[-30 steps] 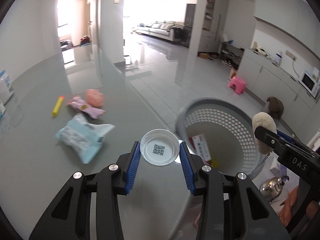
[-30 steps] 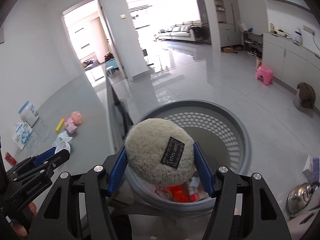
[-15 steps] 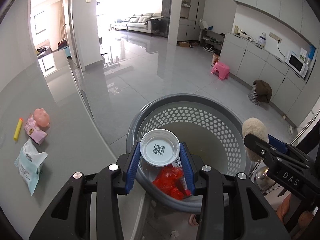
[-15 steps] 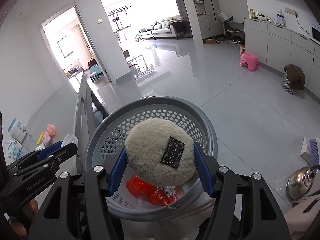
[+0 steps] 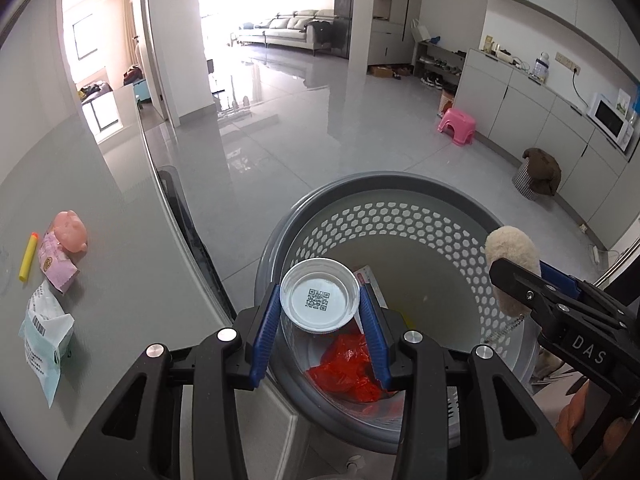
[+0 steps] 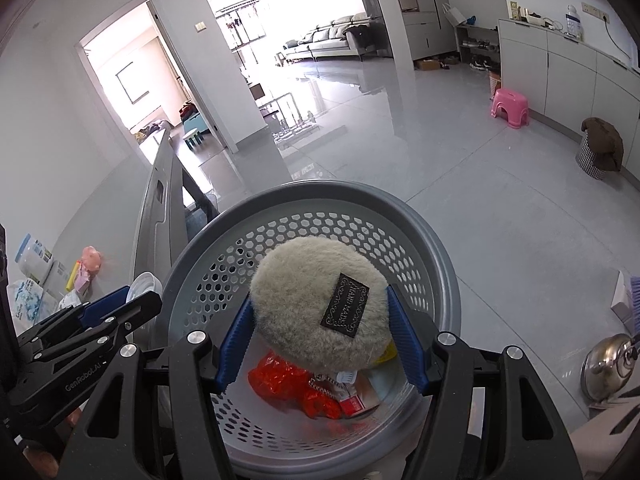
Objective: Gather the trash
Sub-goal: 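Open both grippers to drop the cap and sponge ball into the basket, then move both tools back over the table toward the wipes packet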
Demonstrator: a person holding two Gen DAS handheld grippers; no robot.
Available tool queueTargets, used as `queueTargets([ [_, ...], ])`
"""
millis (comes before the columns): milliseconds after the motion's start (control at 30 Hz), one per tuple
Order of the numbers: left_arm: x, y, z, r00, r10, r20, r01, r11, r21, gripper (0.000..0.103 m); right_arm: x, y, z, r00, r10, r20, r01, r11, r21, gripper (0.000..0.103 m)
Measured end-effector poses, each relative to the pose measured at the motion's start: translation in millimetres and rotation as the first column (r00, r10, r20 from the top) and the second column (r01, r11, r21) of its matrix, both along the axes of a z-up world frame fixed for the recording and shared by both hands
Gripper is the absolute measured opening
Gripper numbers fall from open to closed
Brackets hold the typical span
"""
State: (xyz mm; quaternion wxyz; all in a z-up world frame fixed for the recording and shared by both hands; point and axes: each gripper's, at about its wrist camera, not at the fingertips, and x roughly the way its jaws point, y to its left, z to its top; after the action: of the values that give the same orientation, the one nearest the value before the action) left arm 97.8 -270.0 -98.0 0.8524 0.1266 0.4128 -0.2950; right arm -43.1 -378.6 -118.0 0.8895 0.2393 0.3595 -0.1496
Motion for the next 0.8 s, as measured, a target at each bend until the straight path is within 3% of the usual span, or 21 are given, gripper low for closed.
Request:
queueTargets([
  [433,3,1,-4,1.000,0.009,-0.011,-0.009,1.000,0.007,0.040,6,-4,-4,1.000,0.008,-0.003,-0.008,1.000,0.007,0.064],
  [567,2,5,-1,1.000,0.017,0.002,-0.017,1.000,0.006,0.057,5,-4,-2,1.000,-0.009,0.019,0.009,1.000,0.011,0.074],
  [700,1,9,0,1.000,0.024,0.007,-0.024,1.000,0.001,0.065,5,-4,1,0.999,-0.015,0.029,0.015,1.000,0.012,0.075],
  [800,0,10,2,1.000,0.029,0.007,-0.029,1.000,-0.003,0.066,6,-2,1,1.000,-0.011,0.028,0.010,1.000,0.012,0.075],
])
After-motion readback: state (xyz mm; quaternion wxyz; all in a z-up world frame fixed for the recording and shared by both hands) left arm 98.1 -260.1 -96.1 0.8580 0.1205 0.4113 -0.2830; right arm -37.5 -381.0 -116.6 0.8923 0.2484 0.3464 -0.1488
